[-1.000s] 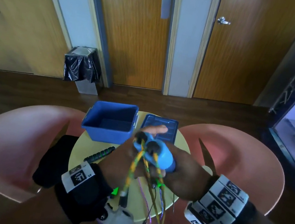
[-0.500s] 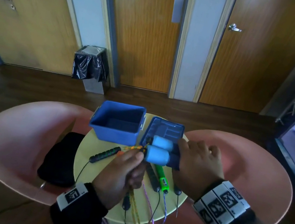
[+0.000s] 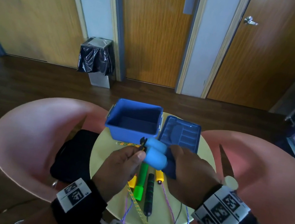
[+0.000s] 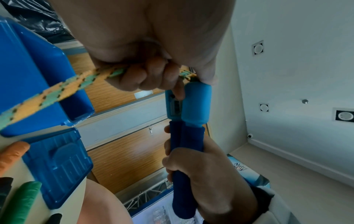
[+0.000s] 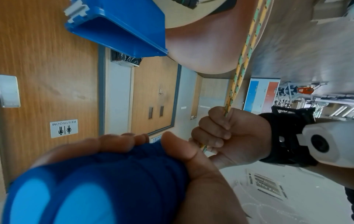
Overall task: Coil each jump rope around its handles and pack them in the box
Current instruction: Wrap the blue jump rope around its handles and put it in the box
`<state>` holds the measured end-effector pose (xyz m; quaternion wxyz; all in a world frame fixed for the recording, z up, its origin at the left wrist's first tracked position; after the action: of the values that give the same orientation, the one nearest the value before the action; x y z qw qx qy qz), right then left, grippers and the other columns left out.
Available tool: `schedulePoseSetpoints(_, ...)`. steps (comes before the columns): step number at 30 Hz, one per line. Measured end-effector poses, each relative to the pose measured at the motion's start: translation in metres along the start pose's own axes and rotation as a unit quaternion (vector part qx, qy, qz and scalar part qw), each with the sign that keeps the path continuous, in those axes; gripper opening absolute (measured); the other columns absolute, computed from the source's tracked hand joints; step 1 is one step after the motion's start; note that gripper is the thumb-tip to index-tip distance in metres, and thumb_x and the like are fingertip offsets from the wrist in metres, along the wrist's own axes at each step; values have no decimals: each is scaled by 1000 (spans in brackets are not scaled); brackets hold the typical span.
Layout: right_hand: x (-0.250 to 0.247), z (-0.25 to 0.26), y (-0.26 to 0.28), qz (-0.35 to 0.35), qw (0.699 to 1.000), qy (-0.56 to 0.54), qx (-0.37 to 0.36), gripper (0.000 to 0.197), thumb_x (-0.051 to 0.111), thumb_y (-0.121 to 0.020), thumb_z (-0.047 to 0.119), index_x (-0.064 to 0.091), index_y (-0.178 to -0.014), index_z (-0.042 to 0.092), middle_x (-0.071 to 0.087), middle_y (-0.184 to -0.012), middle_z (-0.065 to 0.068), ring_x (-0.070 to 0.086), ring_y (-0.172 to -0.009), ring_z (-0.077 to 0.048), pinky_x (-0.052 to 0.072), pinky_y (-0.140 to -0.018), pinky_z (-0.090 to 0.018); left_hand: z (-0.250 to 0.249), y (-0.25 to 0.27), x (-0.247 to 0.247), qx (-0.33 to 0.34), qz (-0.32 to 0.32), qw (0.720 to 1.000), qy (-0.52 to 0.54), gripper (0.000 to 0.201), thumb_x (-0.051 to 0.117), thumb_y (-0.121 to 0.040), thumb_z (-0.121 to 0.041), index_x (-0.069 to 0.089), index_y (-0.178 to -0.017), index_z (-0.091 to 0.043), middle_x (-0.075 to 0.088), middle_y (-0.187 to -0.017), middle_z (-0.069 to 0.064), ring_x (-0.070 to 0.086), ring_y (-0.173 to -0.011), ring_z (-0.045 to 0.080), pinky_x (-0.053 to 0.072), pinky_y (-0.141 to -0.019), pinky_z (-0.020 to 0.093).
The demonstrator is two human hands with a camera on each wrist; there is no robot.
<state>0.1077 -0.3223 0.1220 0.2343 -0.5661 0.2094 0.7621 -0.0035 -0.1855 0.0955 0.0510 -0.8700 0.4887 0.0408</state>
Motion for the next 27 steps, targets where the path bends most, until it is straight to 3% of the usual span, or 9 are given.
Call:
schedulePoseSetpoints(4, 3, 27, -22, -28, 999, -14, 30, 35, 50, -76, 38, 38, -108, 31, 51, -99, 9, 59, -92, -22, 53, -76, -38, 3, -16, -32, -8, 21, 999, 45, 34, 53, -78, -56, 53, -60, -26, 31, -51, -6, 27, -49, 14, 27, -49, 26)
schedulePoseSetpoints(6, 2, 41, -35, -44, 998, -5, 40, 33, 49, -77, 41, 38, -107, 32, 53, -101, 9, 59, -93, -20, 52, -76, -37, 2, -25, -50, -8, 20, 1000, 16, 32, 54, -74, -58, 55, -61, -29, 33, -48, -7, 27, -46, 13, 26, -49, 27)
schedulePoseSetpoints(9, 2, 59, -53, -52, 997, 1, 54, 32, 50, -79, 39, 38, -108, 32, 54, -104, 9, 59, -94, -18, 51, -77, -35, -6, -38, -73, 28, 38, 998, -38, 24, 51, -81, -49, 62, -62, -42, 44, -42, -9, 36, -43, 3, 30, -49, 18)
schedulePoseSetpoints(12, 3, 75, -68, -50, 995, -23, 79, 32, 54, -77, 37, 34, -103, 34, 54, -103, 10, 60, -91, -17, 50, -73, -33, -8, -52, -92, 53, 58, 996, -36, 33, 45, -87, -37, 66, -62, -45, 55, -45, -15, 48, -45, -6, 33, -51, 8)
schedulePoseSetpoints(18, 12, 88, -84, -50, 987, -80, 133, 37, 54, -71, 44, 38, -102, 33, 58, -97, 11, 63, -87, -17, 55, -75, -37, 1, -81, -117, 66, 82, 994, -41, 27, 47, -82, -56, 64, -65, -44, 51, -46, -12, 43, -45, -2, 33, -51, 19)
schedulePoseSetpoints(21, 14, 81, -86, -42, 980, -104, 163, 32, 55, -73, 39, 38, -99, 31, 60, -89, 8, 63, -81, -18, 53, -69, -33, 15, -88, -113, 15, 101, 993, 56, 31, 51, -77, -57, 63, -68, -30, 36, -48, -10, 30, -42, 7, 25, -45, 22)
schedulePoseSetpoints(25, 18, 56, -84, -51, 940, -276, 195, 28, 63, -70, 25, 49, -93, 25, 60, -77, 5, 58, -66, -17, 42, -56, -31, 25, -90, -95, -61, 82, 980, 172, 29, 53, -84, -37, 54, -70, -11, 24, -50, -6, 21, -41, 6, 22, -40, 17)
schedulePoseSetpoints(26, 20, 51, -83, -67, 910, -357, 201, 30, 64, -64, 23, 52, -91, 18, 59, -70, 2, 54, -60, -21, 40, -56, -33, 25, -90, -88, -76, 79, 977, 184, 29, 51, -84, -36, 52, -69, -12, 22, -50, -6, 19, -41, 6, 22, -39, 17)
schedulePoseSetpoints(27, 22, 46, -81, -76, 859, -460, 213, 34, 64, -58, 19, 54, -89, 11, 54, -63, -2, 48, -53, -23, 36, -54, -34, 26, -89, -80, -89, 77, 976, 184, 29, 51, -84, -37, 51, -68, -13, 21, -51, -6, 17, -42, 6, 20, -39, 16)
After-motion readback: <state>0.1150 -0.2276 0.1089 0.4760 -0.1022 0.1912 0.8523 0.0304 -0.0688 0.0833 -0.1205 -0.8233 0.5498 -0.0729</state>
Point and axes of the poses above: each hand's wrist, its own y-axis away from the middle knuckle, its own x-axis out of the palm, z = x × y, the point moved 4 cm from there along -y, towards the middle knuckle
